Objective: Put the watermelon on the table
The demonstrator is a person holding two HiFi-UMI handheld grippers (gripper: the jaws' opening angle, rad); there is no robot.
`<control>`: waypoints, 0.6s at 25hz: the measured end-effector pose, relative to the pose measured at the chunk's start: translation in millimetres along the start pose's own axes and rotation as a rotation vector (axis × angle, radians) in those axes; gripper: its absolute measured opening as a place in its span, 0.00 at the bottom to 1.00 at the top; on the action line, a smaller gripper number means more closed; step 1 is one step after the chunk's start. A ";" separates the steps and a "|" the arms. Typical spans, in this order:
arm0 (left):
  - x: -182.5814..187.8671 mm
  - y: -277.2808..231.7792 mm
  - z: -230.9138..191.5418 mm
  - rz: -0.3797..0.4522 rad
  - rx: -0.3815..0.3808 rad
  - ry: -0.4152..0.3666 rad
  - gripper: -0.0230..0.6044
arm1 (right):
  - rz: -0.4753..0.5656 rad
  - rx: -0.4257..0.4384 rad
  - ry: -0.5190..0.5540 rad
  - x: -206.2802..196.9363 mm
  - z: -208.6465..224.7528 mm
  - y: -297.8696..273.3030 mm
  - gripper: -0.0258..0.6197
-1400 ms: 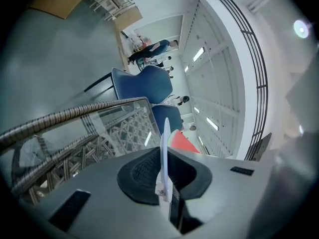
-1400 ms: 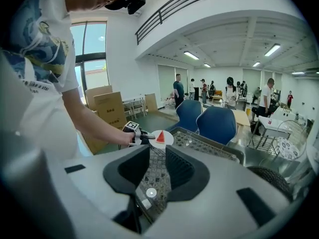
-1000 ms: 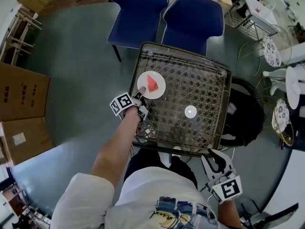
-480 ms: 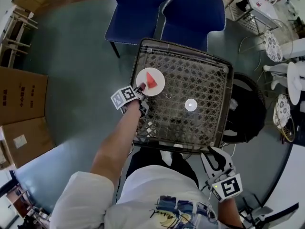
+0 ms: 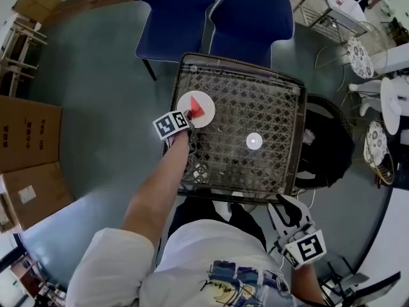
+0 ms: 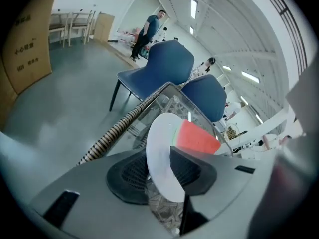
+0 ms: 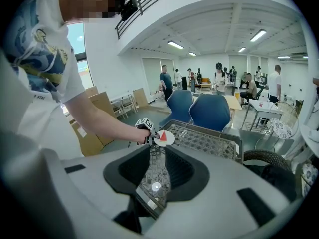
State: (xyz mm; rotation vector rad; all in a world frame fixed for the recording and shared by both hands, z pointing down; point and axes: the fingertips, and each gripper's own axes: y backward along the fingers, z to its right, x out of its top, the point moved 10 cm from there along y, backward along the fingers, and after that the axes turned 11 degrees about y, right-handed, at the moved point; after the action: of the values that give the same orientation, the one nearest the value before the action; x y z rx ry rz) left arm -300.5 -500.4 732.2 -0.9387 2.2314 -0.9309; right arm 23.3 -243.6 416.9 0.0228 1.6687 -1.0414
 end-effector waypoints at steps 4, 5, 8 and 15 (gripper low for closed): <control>2.1 0.7 11.4 -0.015 0.099 -0.108 0.25 | 0.015 -0.021 -0.011 1.9 0.5 8.9 0.20; 1.7 0.3 13.9 -0.015 0.116 -0.130 0.26 | 0.018 -0.026 -0.012 1.0 1.0 11.3 0.20; -2.7 -3.7 20.7 -0.017 0.153 -0.180 0.28 | 0.015 -0.042 -0.006 -4.2 5.3 19.4 0.20; -0.9 -1.1 23.2 0.018 0.252 -0.295 0.30 | 0.012 -0.056 -0.005 -17.8 9.2 30.8 0.20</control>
State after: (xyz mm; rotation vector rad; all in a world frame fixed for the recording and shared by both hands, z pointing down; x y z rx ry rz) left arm -283.6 -509.2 719.0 -0.8744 1.8259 -0.9699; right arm 52.8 -222.2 412.1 -0.0064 1.6904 -0.9851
